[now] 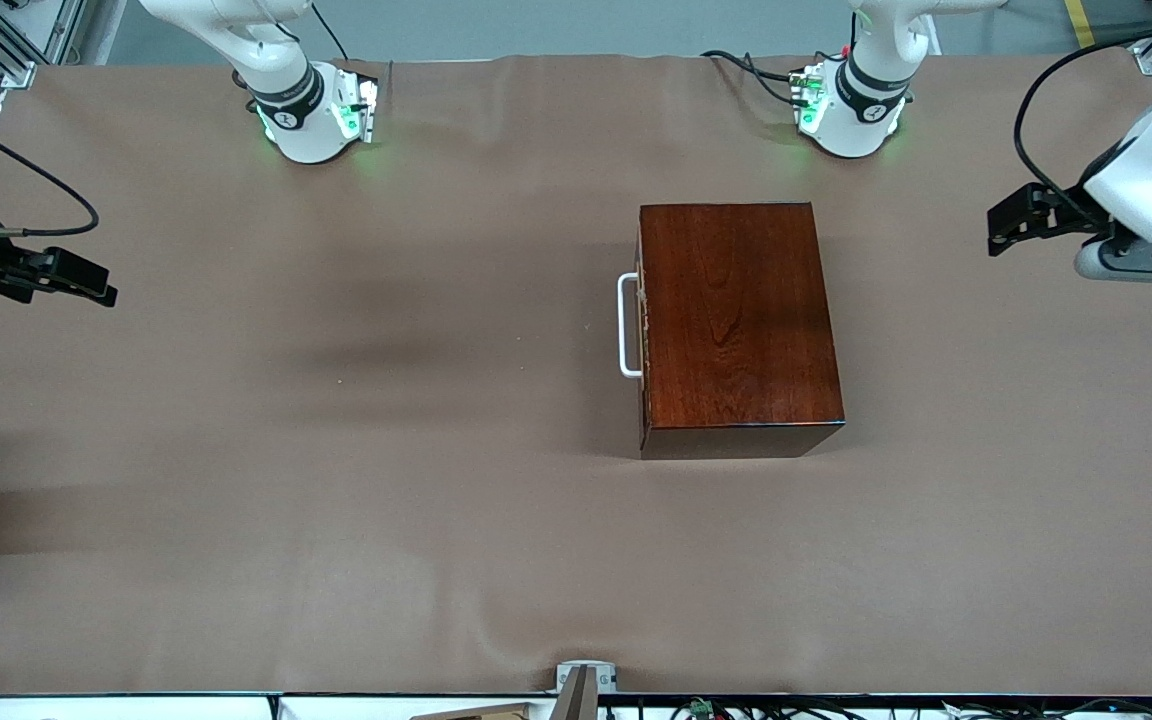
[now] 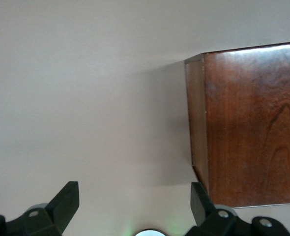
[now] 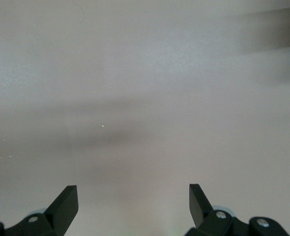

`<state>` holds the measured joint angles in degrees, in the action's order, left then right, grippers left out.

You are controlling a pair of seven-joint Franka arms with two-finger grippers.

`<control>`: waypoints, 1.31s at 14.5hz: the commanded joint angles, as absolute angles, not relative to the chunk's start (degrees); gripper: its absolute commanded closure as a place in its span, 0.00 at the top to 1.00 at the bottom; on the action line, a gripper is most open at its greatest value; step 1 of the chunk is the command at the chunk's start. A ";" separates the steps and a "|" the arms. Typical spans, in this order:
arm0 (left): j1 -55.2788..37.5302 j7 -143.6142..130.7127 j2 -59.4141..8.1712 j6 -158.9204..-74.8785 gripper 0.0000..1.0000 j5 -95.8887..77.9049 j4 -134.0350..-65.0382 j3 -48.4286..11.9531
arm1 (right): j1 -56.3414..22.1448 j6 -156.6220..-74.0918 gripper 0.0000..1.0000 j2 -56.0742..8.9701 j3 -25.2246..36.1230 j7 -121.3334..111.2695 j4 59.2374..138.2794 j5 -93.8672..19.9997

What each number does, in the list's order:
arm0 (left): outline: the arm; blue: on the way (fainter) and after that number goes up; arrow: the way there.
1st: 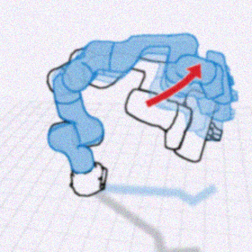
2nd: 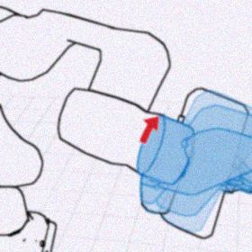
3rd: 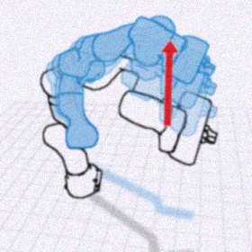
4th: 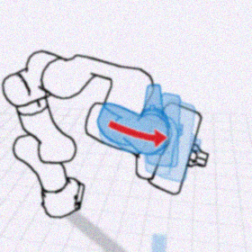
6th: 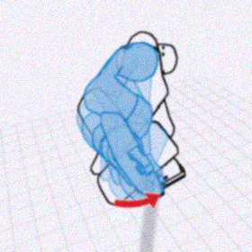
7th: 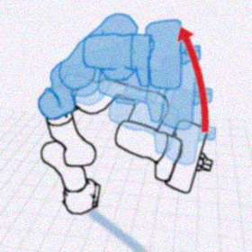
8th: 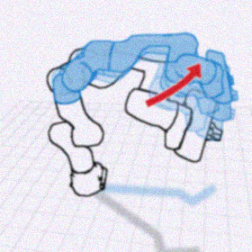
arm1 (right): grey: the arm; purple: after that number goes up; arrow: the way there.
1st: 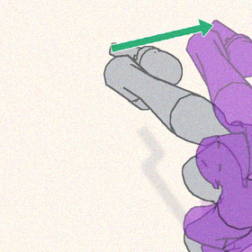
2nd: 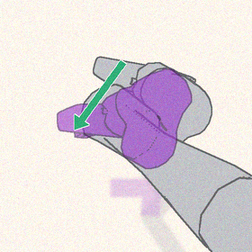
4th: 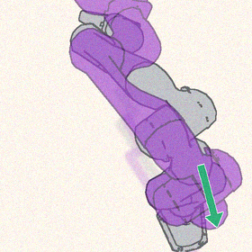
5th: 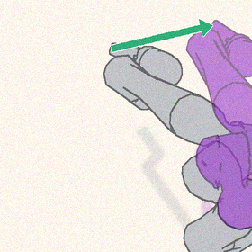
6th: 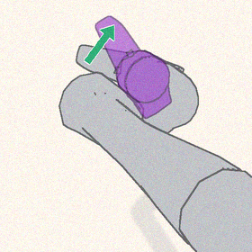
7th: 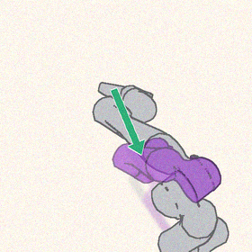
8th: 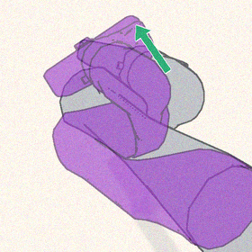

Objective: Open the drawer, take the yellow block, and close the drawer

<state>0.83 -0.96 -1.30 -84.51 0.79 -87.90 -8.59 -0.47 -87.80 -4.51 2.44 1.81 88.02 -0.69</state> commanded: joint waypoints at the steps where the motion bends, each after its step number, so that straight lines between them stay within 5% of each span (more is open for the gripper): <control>1: -0.35 -4.72 -5.96 -83.50 1.00 -1.92 -82.90 -9.32 | 0.88 -87.71 1.00 -3.60 1.41 1.76 88.59 0.35; 7: -8.77 -19.92 -11.95 -84.98 1.00 -2.11 -78.31 -9.23 | 0.97 -87.71 1.00 -3.60 1.41 1.76 88.59 0.35; 19: -29.95 -46.21 -27.41 -100.62 1.00 3.32 -72.34 -8.26 | 1.05 -87.71 1.00 -3.60 1.41 1.76 88.59 0.35</control>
